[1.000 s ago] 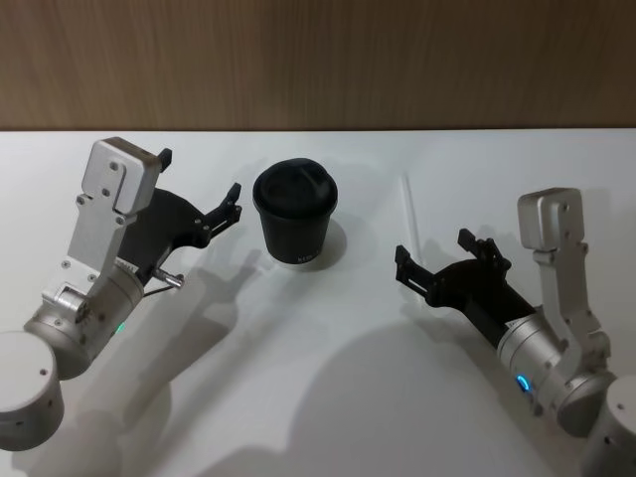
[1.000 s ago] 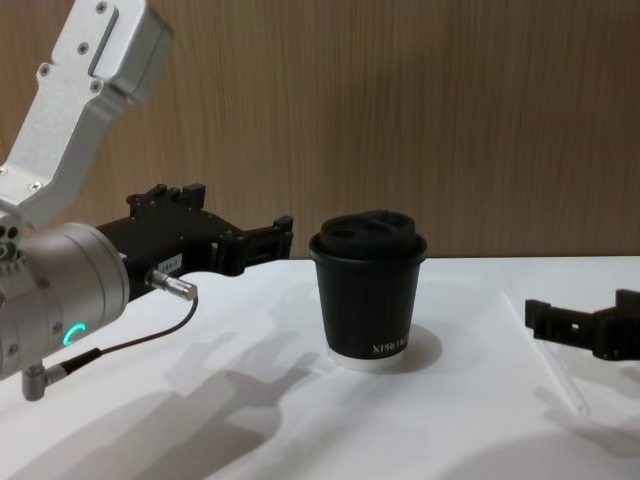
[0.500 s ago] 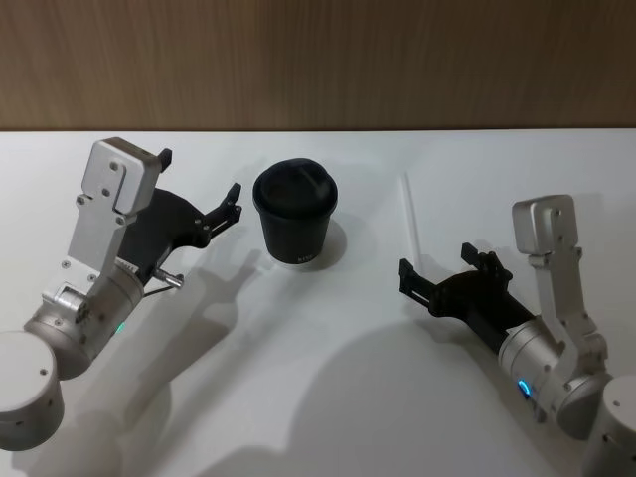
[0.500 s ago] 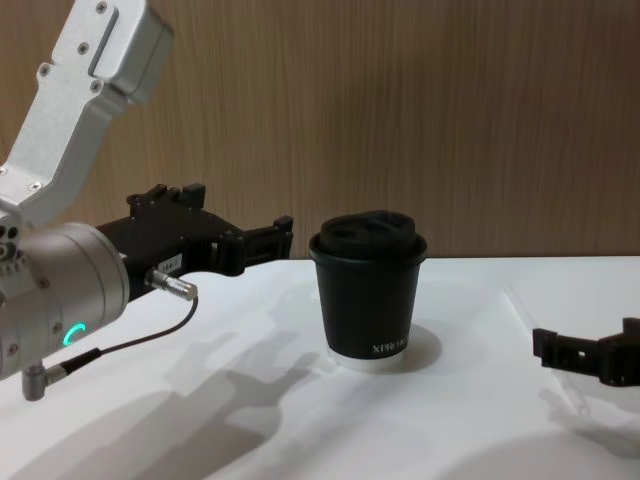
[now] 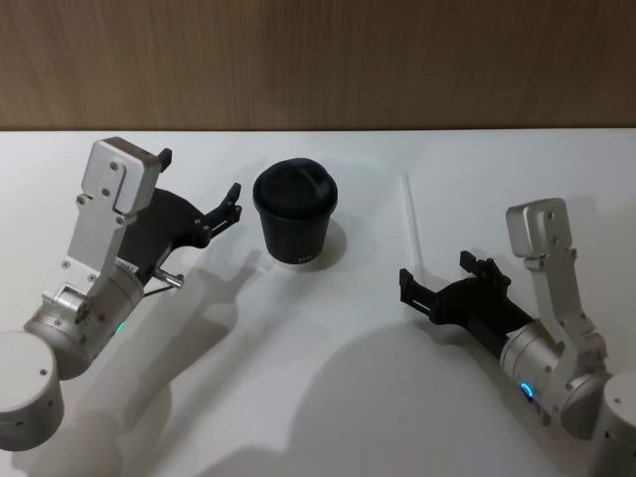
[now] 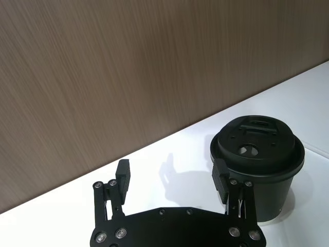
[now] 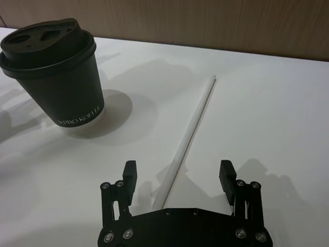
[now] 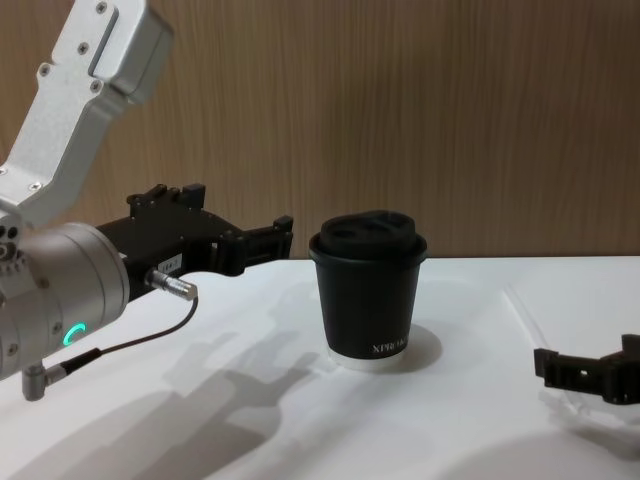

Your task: Pick up the straw with one hand, pass it to the other hand, and insert it into the cup.

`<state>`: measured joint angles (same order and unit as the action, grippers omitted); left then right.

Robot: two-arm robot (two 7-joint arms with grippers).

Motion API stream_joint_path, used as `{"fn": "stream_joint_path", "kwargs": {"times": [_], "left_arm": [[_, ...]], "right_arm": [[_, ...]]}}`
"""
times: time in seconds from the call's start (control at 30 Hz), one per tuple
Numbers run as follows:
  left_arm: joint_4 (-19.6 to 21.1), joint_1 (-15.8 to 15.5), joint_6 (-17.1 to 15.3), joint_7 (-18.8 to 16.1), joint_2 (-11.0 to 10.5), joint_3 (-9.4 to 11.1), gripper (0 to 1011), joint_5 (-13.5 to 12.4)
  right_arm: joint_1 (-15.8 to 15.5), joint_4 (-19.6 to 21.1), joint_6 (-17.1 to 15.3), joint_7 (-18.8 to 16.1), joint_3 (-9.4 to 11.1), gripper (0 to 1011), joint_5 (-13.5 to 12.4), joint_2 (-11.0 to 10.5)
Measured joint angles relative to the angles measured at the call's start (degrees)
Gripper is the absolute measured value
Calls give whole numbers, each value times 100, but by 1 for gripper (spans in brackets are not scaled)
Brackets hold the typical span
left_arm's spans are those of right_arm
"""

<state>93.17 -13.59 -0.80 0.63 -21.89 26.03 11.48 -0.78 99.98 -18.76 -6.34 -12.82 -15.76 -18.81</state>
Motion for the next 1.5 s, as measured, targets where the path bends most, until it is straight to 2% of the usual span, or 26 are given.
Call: {"fn": "stream_joint_path", "kwargs": {"times": [0.8,1.07,1.1,1.17,1.2,1.23,1.3,1.33,1.43,1.5], "left_arm": [[0,0,0,-1,0,0,1003,0],[0,0,0,-1,0,0,1003,0],[0,0,0,0,0,0,1003,0],[0,0,0,0,0,0,1003,0],[0,0,0,-1,0,0,1004,0],[0,0,0,0,0,0,1003,0],[0,0,0,-1,0,0,1003,0],[0,0,0,0,0,0,1003,0],[0,0,0,0,0,0,1003,0],[0,0,0,0,0,0,1003,0]], "right_arm": [[57,-171,-99,-110,111,996,117,-9],[94,-234,-118,-187,115,810,156,-14],[98,-238,-120,-193,115,755,160,-14],[105,-251,-126,-207,115,710,172,-13],[108,-258,-133,-223,112,647,178,-11],[108,-258,-133,-223,112,647,178,-11],[111,-265,-146,-241,107,551,186,-5],[111,-267,-149,-244,105,551,187,-3],[115,-279,-164,-284,81,430,202,13],[117,-285,-169,-298,70,389,207,21]]}}
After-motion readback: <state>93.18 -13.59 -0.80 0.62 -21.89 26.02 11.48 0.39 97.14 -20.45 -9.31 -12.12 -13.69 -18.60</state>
